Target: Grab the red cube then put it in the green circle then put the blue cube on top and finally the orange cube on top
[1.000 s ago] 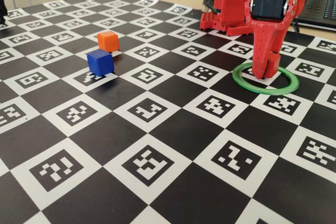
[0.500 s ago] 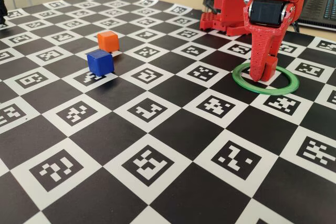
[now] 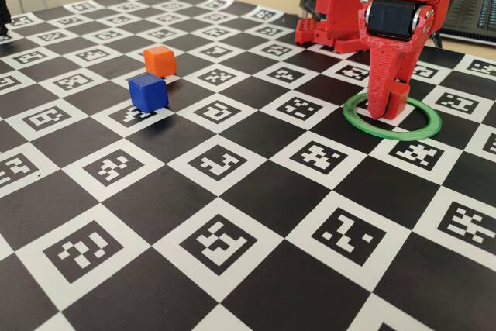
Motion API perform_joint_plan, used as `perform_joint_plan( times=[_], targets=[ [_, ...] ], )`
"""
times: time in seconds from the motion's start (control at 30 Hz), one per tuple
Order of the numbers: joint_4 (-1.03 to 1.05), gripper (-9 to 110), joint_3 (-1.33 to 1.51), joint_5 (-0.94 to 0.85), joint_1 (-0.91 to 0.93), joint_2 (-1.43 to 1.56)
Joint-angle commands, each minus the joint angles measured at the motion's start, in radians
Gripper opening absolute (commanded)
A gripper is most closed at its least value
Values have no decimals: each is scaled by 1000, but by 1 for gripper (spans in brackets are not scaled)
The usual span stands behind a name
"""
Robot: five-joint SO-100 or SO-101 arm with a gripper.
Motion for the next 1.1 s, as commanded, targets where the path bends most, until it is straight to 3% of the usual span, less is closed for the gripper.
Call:
perform_joint_plan(
  times=[0.0, 0.47, 1.07],
  targets=[
    [15, 21, -17, 5, -20, 63],
    [14, 31, -48, -8, -23, 71],
    [183, 36, -202, -52, -3, 92]
  ],
)
